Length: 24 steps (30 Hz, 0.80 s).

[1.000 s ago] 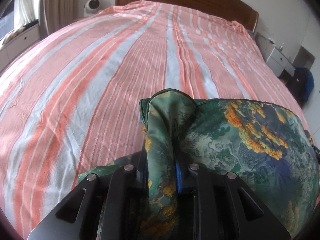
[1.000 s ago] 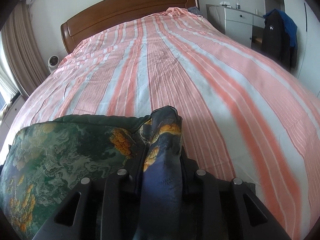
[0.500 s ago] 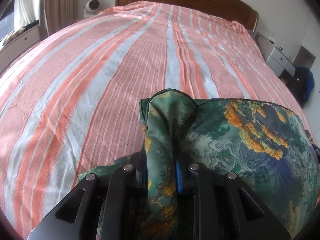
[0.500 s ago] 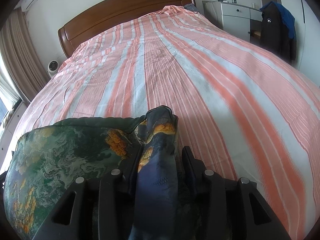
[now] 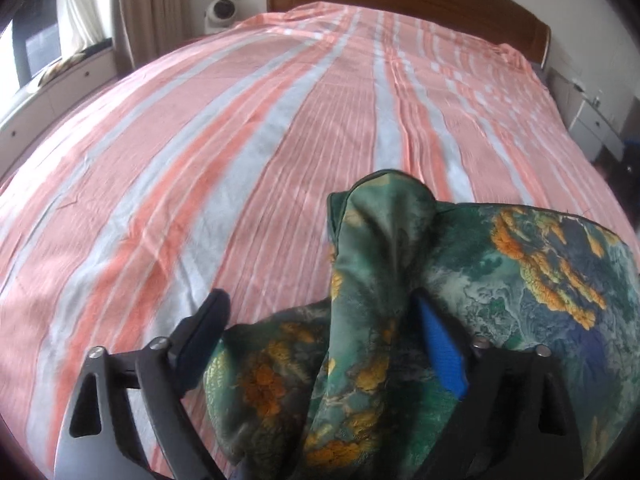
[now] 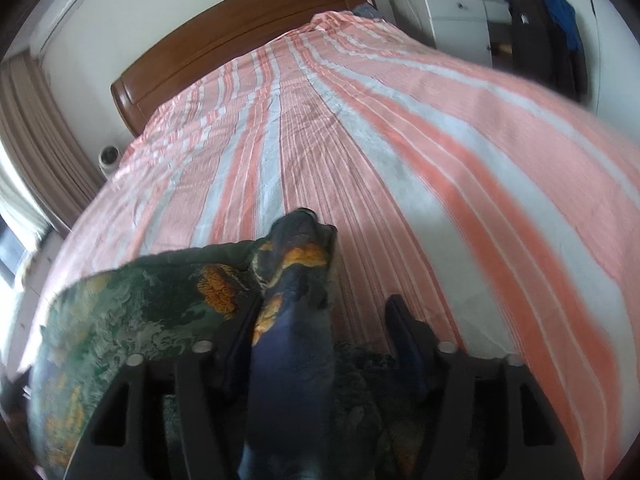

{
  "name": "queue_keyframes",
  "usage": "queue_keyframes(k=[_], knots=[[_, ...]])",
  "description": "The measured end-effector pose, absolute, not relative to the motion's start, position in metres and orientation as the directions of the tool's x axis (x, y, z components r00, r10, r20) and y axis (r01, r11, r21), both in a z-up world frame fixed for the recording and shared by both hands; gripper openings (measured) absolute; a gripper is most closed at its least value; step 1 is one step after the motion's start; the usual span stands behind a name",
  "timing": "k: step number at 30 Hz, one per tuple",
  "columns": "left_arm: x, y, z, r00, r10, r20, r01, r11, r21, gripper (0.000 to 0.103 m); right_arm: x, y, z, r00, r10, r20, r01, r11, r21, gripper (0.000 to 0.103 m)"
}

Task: Fold large clothes
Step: 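Lift the hem with both tools and fold it over toward the collar, then release the hem and withdraw both tools from the folded jacket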

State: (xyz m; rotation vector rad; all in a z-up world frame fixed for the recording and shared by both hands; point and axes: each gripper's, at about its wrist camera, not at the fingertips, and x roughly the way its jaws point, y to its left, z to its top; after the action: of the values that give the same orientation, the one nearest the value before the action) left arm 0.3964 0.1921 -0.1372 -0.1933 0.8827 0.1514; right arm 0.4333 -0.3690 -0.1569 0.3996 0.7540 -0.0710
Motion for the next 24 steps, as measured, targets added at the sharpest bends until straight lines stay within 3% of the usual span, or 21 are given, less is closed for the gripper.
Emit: queue_keyframes(k=[3, 5, 8, 11, 13, 16, 20, 24], knots=[[0.394, 0.197, -0.122, 0.604, 0.031, -0.796, -0.192, 0.975, -0.108, 0.092, 0.433, -0.384, -0.151, 0.698, 0.173, -0.695, 0.203, 0.883, 0.423, 0.075], [0.378, 0.196, -0.097, 0.640, 0.018, -0.768, -0.154, 0.983, -0.105, 0.092, 0.422, -0.388, -0.128, 0.707, 0.139, -0.694, 0.216, 0.891, 0.399, 0.075], [0.345, 0.189, -0.065, 0.694, 0.007, -0.720, -0.095, 0.992, -0.082, 0.093, 0.383, -0.380, -0.076, 0.795, 0.067, -0.603, 0.176, 0.926, 0.335, 0.075], [0.308, 0.175, -0.046, 0.708, -0.036, -0.706, -0.035, 0.996, -0.087, 0.097, 0.338, -0.351, -0.047, 0.831, 0.150, -0.536, 0.049, 0.940, 0.339, 0.076], [0.283, 0.160, -0.043, 0.698, -0.064, -0.713, 0.011, 0.997, -0.078, 0.097, 0.309, -0.326, -0.049, 0.816, 0.254, -0.520, -0.055, 0.929, 0.367, 0.081], [0.244, 0.128, -0.050, 0.663, -0.093, -0.743, 0.096, 0.995, -0.038, 0.097, 0.272, -0.285, -0.077, 0.753, 0.337, -0.565, -0.164, 0.928, 0.335, 0.081], [0.202, 0.092, -0.065, 0.629, -0.106, -0.770, 0.168, 0.986, 0.002, 0.097, 0.248, -0.263, -0.122, 0.704, 0.189, -0.685, -0.125, 0.982, 0.142, 0.081], [0.174, 0.061, -0.076, 0.641, -0.100, -0.761, 0.207, 0.977, 0.046, 0.097, 0.206, -0.254, -0.115, 0.743, 0.124, -0.658, -0.119, 0.992, 0.053, 0.081]])
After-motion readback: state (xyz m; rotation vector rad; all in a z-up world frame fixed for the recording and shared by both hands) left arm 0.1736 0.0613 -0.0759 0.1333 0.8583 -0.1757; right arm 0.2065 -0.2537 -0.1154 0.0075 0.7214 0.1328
